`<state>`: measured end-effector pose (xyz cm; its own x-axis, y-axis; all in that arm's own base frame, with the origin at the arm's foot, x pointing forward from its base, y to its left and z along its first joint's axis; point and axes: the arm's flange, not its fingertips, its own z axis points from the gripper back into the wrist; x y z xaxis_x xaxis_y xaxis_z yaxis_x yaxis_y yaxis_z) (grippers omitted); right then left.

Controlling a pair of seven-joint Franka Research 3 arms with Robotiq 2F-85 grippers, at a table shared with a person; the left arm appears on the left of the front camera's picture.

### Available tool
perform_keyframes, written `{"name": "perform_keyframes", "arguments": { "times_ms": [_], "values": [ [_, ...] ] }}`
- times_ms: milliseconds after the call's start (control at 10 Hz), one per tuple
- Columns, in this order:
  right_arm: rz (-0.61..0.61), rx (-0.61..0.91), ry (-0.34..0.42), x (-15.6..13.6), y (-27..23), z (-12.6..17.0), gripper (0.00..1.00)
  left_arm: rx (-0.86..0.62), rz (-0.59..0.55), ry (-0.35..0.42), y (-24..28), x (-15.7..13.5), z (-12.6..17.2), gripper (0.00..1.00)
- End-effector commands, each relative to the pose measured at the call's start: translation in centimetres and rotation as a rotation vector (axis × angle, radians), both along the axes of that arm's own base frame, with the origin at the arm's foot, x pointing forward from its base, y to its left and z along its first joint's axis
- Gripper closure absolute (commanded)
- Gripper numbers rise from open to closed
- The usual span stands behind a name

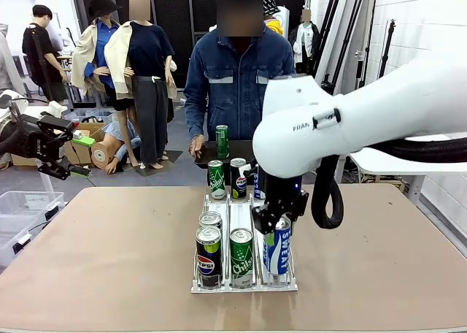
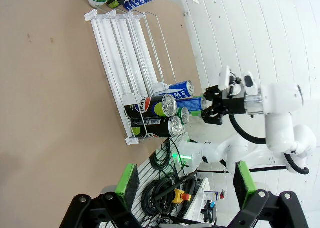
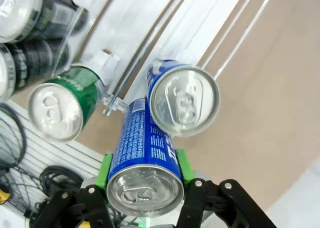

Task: Retrieve and hand over the desired beverage to the person.
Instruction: Pick up another can of the same type that the person held from the Automatic Can Dispenser.

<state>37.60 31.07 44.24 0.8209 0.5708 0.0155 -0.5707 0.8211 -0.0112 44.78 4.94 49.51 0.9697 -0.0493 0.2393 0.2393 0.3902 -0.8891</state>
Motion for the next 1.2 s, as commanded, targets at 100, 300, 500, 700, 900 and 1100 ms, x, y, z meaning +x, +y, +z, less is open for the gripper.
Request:
{"name": "perform_keyframes", "arguments": {
  "times_ms": [100,300,500,700,900,1100],
  "values": [
    [-0.01,-0.045,-0.043,0.3,1.6,6.2,1.0,-0.002,0.004,-0.005,0.0,0.0,0.2,0.0],
    [-0.001,-0.044,-0.061,0.4,2.0,9.9,1.0,-0.002,0.004,-0.005,0.0,0.0,0.2,0.0],
    [0.006,-0.04,-0.096,0.7,1.6,13.2,1.0,-0.002,0.004,-0.005,0.0,0.0,0.2,0.0],
    [0.018,-0.032,-0.093,1.3,0.1,15.8,1.0,-0.002,0.004,-0.005,0.0,0.0,0.2,0.0],
    [-0.01,-0.049,-0.093,2.9,-2.6,16.9,1.0,-0.002,0.004,-0.005,0.0,0.0,0.2,0.0],
    [-0.055,-0.041,-0.085,4.8,-6.6,17.8,1.0,-0.002,0.004,-0.005,0.0,0.0,0.2,0.0]
  ]
}}
